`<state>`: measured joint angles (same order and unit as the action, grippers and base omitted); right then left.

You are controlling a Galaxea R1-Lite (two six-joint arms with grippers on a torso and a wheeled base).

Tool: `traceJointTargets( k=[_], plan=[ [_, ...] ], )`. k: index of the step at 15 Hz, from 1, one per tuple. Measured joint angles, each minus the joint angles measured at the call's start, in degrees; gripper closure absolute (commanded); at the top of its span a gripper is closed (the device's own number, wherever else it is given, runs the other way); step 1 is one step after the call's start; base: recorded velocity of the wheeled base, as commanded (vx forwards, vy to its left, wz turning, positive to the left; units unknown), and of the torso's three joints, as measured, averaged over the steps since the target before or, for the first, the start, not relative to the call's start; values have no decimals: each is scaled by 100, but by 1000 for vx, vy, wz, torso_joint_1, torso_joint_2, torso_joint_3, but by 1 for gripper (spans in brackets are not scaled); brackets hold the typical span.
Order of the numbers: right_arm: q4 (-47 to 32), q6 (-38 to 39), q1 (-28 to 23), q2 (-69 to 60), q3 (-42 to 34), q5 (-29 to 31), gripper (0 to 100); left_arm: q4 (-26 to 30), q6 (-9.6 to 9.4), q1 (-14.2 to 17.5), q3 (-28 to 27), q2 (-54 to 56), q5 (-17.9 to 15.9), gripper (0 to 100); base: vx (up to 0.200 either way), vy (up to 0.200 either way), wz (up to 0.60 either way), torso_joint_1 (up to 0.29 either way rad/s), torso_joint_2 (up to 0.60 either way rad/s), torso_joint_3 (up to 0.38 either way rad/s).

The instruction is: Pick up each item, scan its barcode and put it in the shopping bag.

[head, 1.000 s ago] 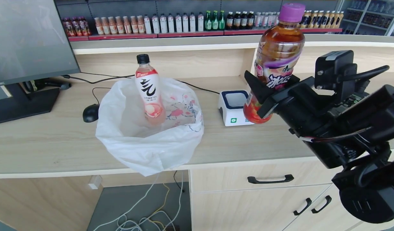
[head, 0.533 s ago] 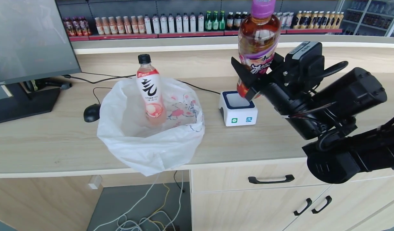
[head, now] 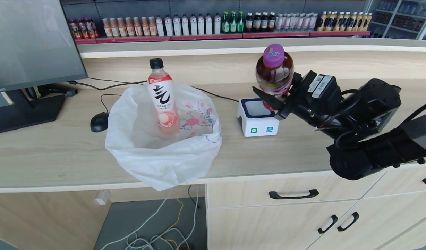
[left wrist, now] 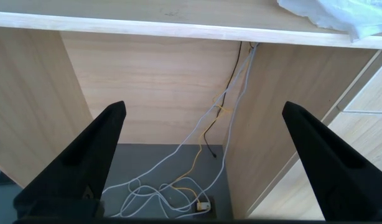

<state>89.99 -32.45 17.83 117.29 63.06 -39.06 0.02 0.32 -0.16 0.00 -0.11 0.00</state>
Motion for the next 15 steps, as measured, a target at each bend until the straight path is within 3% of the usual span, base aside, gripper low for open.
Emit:
traceJointTargets(
  k=[3, 7, 9, 15],
  plan=[
    [-2, -305, -45, 188, 99, -88, 100, -2, 0, 6, 0, 0, 0, 0, 0, 0, 0, 0, 0, 0],
    [-7, -762, -106, 405, 333, -700, 100, -2, 0, 11, 0, 0, -2, 0, 0, 0, 0, 0, 0, 0],
    [11, -833, -116, 473, 607, -1035, 100, -2, 0, 9, 0, 0, 0, 0, 0, 0, 0, 0, 0, 0],
    [-2, -874, -380, 722, 951, -1300, 100, -2, 1, 6, 0, 0, 0, 0, 0, 0, 0, 0, 0, 0]
  ],
)
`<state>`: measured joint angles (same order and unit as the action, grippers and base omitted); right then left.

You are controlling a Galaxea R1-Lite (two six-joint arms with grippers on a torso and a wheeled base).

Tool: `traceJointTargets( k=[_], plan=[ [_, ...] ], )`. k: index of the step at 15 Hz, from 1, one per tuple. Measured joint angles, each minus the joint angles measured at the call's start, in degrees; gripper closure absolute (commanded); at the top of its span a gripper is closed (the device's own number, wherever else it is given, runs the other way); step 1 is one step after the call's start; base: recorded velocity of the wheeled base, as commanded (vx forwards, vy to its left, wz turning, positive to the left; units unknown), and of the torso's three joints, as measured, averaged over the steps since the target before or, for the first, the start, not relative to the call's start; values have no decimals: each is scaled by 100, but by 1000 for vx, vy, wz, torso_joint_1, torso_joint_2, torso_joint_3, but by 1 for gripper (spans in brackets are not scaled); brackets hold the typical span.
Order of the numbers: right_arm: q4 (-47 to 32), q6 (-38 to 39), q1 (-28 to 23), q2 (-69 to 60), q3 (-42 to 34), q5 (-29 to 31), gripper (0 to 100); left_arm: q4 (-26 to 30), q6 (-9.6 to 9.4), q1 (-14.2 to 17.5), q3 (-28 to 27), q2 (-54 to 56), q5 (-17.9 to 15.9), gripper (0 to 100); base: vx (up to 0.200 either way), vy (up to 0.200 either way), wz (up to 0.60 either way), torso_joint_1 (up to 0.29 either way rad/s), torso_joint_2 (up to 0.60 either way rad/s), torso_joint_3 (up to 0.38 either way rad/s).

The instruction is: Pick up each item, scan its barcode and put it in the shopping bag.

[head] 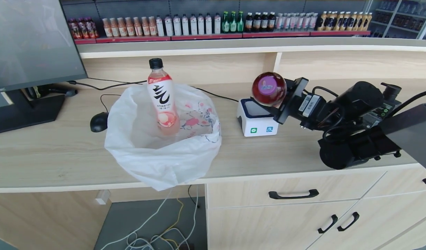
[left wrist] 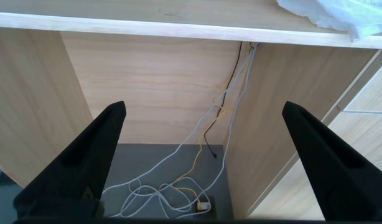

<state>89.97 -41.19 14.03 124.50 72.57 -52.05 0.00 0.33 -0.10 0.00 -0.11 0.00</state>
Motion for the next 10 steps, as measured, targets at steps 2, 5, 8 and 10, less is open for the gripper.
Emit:
traceJointTargets(
  k=[2, 5, 8, 10],
  plan=[
    [-2, -2, -69, 44, 68, -123, 100, 0, -1, 0, 0, 0, -2, 0, 0, 0, 0, 0, 0, 0],
    [2, -2, -48, 79, 83, -138, 100, 0, 0, 0, 0, 0, -2, 0, 0, 0, 0, 0, 0, 0],
    [2, -18, -39, 96, 33, -138, 100, 2, 0, 5, 0, 0, 0, 0, 0, 0, 0, 0, 0, 0],
    [2, -27, -34, 100, 13, -138, 100, 0, -1, 2, 0, 0, 0, 0, 0, 0, 0, 0, 0, 0]
  ],
)
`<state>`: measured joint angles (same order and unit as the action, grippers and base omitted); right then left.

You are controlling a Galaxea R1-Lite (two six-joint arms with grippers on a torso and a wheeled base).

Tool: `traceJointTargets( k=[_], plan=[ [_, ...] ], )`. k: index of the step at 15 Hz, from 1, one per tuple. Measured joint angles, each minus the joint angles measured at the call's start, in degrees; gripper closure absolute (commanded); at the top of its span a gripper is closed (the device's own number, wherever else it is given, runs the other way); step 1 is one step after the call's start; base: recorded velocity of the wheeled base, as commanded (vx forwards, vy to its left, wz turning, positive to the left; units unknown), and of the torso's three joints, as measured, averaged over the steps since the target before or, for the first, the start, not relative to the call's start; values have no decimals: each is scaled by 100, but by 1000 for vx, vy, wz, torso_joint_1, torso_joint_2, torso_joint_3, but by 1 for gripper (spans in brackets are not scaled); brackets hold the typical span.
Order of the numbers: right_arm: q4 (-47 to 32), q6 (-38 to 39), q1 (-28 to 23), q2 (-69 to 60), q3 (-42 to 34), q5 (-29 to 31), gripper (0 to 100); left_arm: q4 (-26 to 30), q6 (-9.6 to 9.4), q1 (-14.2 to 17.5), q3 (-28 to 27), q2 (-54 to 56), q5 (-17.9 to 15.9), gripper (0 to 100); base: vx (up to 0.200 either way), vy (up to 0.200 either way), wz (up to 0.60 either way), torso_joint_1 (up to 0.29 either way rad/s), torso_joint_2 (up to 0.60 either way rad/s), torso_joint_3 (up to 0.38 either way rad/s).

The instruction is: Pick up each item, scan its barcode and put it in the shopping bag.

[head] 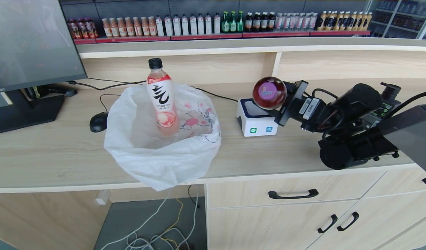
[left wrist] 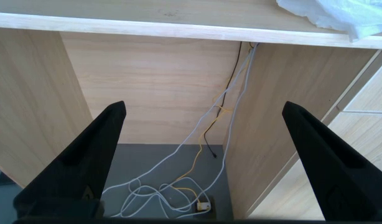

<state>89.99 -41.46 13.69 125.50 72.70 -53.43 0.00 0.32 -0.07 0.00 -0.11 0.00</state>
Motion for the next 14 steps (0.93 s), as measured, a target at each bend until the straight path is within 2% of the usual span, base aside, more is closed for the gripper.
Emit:
traceJointTargets(
  k=[8, 14],
  plan=[
    [-7, -6, 340, 49, -11, 69, 100, 0, 0, -2, 0, 0, -2, 0, 0, 0, 0, 0, 0, 0],
    [-2, -26, 364, 90, -11, 80, 100, 0, 0, -4, 0, 0, 0, 0, 0, 0, 0, 0, 0, 0]
  ],
)
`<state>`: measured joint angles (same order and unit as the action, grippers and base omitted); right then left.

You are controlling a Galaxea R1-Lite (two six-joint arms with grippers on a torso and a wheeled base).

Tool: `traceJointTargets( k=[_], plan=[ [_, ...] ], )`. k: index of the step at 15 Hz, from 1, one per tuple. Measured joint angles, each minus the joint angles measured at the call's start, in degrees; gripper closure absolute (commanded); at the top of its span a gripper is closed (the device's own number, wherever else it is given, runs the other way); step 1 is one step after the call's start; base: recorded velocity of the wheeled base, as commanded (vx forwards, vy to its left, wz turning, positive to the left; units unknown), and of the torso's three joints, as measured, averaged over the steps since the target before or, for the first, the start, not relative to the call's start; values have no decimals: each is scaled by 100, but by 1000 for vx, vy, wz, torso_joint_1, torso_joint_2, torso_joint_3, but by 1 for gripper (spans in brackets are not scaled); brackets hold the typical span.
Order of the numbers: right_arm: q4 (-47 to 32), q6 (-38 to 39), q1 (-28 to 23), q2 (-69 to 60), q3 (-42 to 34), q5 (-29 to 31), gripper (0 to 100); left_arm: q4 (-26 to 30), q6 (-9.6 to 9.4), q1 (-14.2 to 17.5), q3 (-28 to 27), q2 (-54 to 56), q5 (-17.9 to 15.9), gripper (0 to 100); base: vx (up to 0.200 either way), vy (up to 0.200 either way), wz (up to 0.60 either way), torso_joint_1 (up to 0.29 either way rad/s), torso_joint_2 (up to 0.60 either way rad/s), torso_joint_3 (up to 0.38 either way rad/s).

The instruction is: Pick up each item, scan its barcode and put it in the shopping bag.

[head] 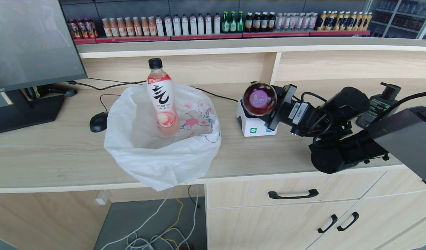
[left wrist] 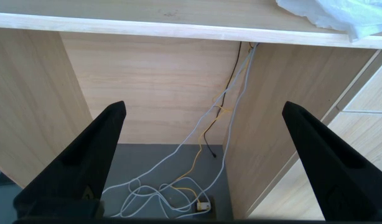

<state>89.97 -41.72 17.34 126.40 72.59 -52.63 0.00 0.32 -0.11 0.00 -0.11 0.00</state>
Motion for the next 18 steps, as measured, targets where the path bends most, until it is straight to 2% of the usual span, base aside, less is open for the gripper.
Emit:
traceJointTargets(
  k=[10, 18],
  plan=[
    [-11, 156, 41, -110, -33, 396, 100, 0, 0, 6, 0, 0, 0, 0, 0, 0, 0, 0, 0, 0],
    [-2, 578, 895, -866, -906, 1693, 100, 0, 0, 1, 0, 0, -2, 0, 0, 0, 0, 0, 0, 0]
  ],
)
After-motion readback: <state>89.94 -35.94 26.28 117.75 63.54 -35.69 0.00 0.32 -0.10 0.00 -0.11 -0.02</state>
